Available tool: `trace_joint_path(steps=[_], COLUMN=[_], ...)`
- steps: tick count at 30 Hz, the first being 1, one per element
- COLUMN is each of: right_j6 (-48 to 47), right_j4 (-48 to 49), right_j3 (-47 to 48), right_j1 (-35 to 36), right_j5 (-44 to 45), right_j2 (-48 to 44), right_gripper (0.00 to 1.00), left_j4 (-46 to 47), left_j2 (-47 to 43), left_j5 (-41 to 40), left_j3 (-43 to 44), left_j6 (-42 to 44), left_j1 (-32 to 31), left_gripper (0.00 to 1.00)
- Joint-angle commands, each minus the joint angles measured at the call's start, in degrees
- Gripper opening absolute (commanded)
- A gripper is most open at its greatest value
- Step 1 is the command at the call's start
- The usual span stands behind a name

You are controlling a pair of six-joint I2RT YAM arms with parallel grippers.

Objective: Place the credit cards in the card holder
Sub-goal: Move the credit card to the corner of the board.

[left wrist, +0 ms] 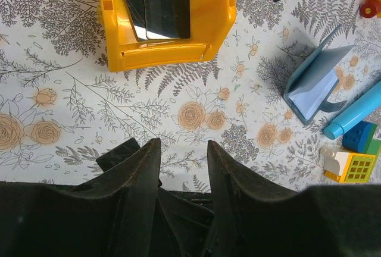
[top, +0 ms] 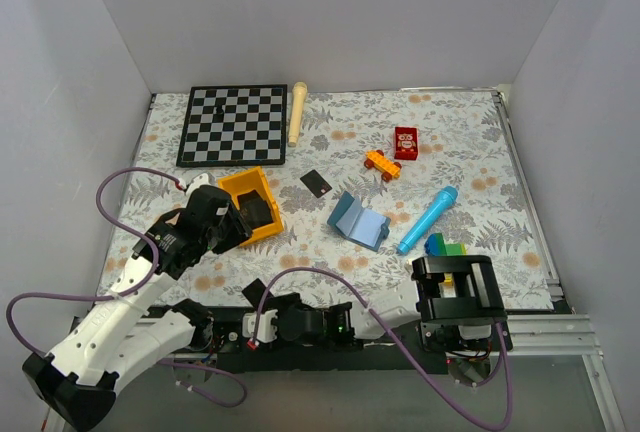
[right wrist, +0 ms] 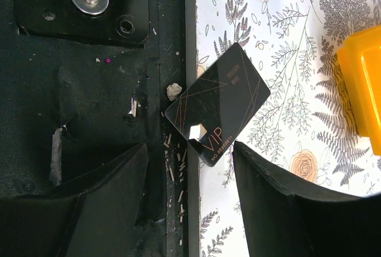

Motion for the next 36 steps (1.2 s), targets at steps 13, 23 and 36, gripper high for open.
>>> trace_joint_path(steps=[13, 23, 36], right_j6=[-2.2, -0.7, -1.1], right_j4=[-5.7, -7.2, -6.6], right_j3=[3.2, 3.0, 2.1], right_j1=[-7.2, -10.4, -12.3], right_j5=[5.2, 5.7, 9.5], right_j2=[6.6, 6.2, 3.0], right_gripper=[0.68, 0.68, 0.68], left_j4=[2.5, 3.8, 4.6], left_j2=[0.3, 1.4, 1.8], left_j5=[1.7, 2.5, 3.4], left_j3=[1.1, 0.8, 0.6], left_j6=[1.0, 1.7, 2.1], left_j1=[1.2, 1.8, 2.4], left_gripper=[0.36, 0.36, 0.36])
